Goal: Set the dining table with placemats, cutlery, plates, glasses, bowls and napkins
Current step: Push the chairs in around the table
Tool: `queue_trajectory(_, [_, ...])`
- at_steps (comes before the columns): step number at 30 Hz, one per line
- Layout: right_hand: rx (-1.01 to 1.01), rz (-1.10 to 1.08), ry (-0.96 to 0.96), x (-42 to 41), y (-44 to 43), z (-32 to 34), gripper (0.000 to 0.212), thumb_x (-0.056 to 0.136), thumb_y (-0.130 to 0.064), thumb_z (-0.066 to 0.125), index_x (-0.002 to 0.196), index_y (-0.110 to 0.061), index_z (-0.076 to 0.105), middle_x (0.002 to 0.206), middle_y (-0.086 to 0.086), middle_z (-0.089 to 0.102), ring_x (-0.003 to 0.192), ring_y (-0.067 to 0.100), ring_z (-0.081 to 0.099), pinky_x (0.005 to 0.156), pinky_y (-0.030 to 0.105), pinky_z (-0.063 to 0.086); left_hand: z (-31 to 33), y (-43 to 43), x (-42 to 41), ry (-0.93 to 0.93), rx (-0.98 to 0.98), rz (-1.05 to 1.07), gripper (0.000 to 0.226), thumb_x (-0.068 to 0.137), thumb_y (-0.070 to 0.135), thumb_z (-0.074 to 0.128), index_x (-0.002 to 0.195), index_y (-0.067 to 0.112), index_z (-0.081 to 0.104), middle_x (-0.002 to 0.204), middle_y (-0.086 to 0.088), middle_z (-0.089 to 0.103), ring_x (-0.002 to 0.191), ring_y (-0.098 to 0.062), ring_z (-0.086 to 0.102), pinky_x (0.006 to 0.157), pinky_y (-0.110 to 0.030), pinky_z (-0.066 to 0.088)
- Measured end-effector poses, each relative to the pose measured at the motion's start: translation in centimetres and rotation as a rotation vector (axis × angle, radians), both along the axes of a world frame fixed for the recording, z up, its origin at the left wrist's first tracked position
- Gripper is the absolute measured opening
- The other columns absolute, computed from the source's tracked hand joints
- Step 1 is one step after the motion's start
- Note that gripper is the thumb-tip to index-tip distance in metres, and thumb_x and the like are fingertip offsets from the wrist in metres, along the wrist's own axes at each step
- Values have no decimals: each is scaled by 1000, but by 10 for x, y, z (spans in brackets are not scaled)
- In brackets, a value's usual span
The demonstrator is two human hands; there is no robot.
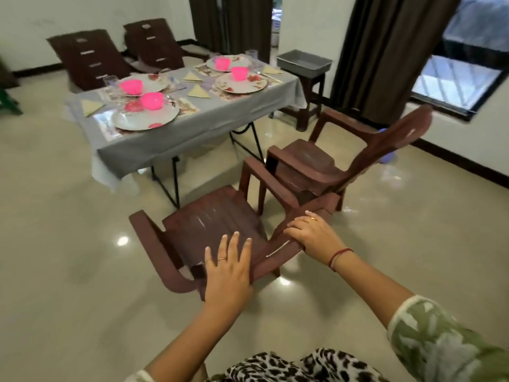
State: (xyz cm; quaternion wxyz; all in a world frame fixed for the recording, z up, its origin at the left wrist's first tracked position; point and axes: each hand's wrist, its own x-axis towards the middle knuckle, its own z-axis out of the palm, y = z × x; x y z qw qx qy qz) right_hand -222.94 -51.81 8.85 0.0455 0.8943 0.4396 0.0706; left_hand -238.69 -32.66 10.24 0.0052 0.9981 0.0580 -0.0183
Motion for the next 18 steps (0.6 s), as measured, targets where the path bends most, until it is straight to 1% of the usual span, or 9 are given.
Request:
queue_trajectory(2, [35, 50, 12, 8, 4, -1, 20, 82, -17, 66, 98, -29, 68, 92, -7, 70, 92, 19, 66, 93, 37, 47, 2, -1, 0, 1, 16, 44, 89, 45, 31, 90, 128, 16, 60, 132, -14, 57, 117, -36, 58, 90, -62, 44])
queue_trajectory(3, [36, 64, 29, 11, 6, -1, 17, 81, -18, 67, 94, -29, 68, 86, -7, 70, 84, 19, 66, 86, 35, 48, -1, -2, 3, 21, 16, 70, 84, 46, 29, 90, 124, 17, 62, 127, -12, 60, 110, -34, 62, 87, -60, 46])
queue_trajectory(5, [58, 65, 7, 16, 9, -3, 16, 77, -18, 73, 89, -28, 69, 78, -7, 68, 73, 19, 65, 76, 34, 50, 0, 0, 6, 31, 40, 55, 61, 48, 26, 89, 104, 19, 66, 103, -5, 68, 81, -28, 70, 73, -51, 54])
queue_trajectory(6, [65, 78, 7, 23, 15, -3, 17, 75, -18, 76, 87, -27, 68, 75, -7, 67, 70, 19, 64, 74, 33, 51, 3, 4, 11, 25, 53, 55, 47, 55, 25, 87, 95, 20, 65, 89, -2, 67, 69, -25, 68, 63, -43, 55])
queue_trajectory(7, [57, 82, -13, 25, 18, -3, 17, 73, -18, 77, 85, -27, 68, 72, -7, 66, 68, 19, 63, 72, 33, 51, 6, 6, 14, 37, 46, 42, 33, 68, 25, 79, 95, 20, 61, 85, -2, 65, 66, -25, 67, 57, -37, 51])
queue_trajectory(8, [60, 69, -28, 27, 19, -4, 18, 72, -17, 78, 84, -26, 67, 70, -7, 65, 66, 19, 62, 72, 33, 51, 10, 7, 17, 57, 36, 44, 23, 82, 26, 65, 103, 21, 56, 90, -2, 64, 73, -25, 67, 57, -34, 46])
queue_trajectory(10, [72, 89, -32, 39, 33, -6, 18, 73, -16, 78, 84, -26, 67, 69, -6, 64, 64, 19, 61, 71, 33, 51, 9, 20, 29, 72, 60, 48, 24, 95, 25, 43, 119, 22, 48, 105, -2, 62, 89, -26, 65, 60, -32, 39])
queue_trajectory(15, [124, 105, -70, 74, 67, -2, 25, 66, -3, 75, 78, -22, 65, 62, -3, 59, 56, 24, 56, 62, 34, 48, 10, 50, 65, 65, 70, 83, 30, 96, 19, 42, 126, 20, 46, 106, -3, 63, 91, -30, 66, 61, -33, 44])
queue_trajectory(18, [121, 118, -61, 100, 86, 0, 24, 65, -3, 76, 79, -20, 66, 61, -1, 58, 56, 25, 57, 61, 36, 48, 7, 68, 90, 65, 80, 90, 30, 95, 18, 41, 125, 22, 45, 104, -2, 63, 90, -29, 66, 60, -32, 42])
